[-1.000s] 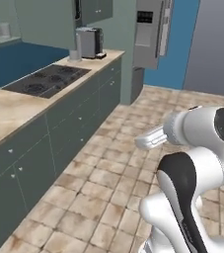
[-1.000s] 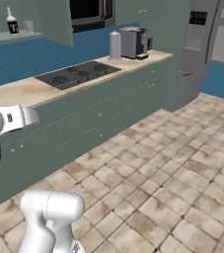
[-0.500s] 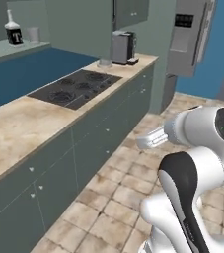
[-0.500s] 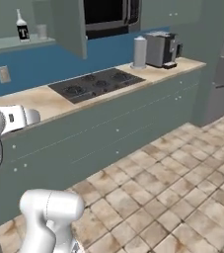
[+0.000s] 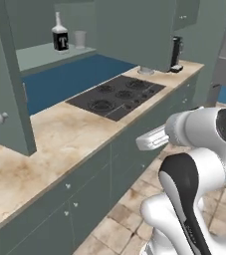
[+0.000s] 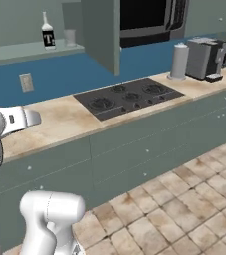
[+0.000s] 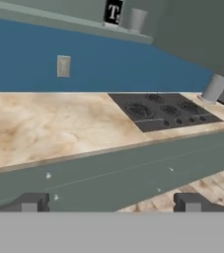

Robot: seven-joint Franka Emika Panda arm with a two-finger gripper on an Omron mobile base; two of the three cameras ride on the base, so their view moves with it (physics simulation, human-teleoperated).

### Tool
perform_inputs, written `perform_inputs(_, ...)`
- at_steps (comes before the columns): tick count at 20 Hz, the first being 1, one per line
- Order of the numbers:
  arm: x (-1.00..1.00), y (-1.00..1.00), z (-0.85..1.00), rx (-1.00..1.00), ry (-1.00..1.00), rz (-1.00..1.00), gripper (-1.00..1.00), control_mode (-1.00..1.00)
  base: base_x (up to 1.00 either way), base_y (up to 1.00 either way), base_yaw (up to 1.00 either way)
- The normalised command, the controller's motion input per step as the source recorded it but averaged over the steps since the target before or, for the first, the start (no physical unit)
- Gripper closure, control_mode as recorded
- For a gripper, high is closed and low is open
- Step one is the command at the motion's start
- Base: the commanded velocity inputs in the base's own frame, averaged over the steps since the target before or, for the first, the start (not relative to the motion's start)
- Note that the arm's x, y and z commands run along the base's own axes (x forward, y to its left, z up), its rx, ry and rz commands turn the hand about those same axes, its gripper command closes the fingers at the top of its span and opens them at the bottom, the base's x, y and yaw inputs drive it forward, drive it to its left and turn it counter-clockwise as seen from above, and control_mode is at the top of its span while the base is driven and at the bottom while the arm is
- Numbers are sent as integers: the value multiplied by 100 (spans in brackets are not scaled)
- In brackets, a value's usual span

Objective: There is a bowl on the dining counter. Grab a lemon wedge from the fridge and place it in the bowl. Then get the liquor bottle and glass cup from the cabinet and place them next to the bowl.

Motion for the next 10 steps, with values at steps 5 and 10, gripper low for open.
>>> perform_inputs(5, 0, 0, 0, 0, 0, 0, -100, 100, 42, 6, 34)
perform_inputs(10, 0, 0, 0, 0, 0, 0, -100, 100, 2, -39, 39)
